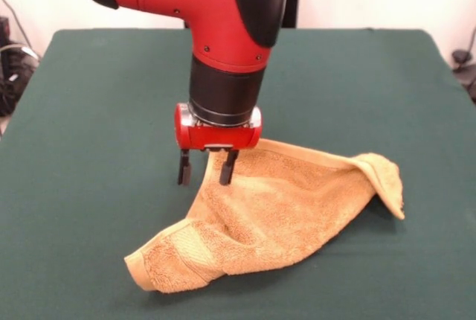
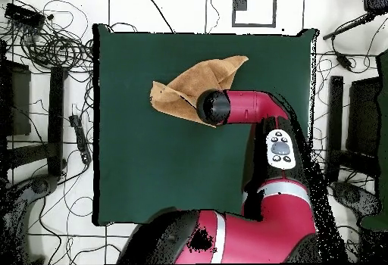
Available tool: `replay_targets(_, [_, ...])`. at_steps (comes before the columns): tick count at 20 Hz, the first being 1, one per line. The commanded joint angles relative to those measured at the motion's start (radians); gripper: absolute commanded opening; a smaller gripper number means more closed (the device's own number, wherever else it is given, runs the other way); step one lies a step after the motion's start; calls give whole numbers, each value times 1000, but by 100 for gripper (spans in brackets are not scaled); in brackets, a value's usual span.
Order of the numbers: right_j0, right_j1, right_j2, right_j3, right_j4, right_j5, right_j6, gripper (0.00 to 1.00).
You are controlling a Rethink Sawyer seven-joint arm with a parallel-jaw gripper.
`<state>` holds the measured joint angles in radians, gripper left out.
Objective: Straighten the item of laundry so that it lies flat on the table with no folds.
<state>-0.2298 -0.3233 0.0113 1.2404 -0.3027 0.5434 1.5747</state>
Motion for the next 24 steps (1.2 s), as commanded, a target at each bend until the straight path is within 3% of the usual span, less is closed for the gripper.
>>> replay_targets(1, [10,28,71,39,2,32,54,100])
replay_targets(16, [0,19,86,34,27,87,43,100])
replay_targets(21, [-18,73,95,34,24,22,63,100])
replay_targets(24, [-24,82,101,31,23,44,44,100])
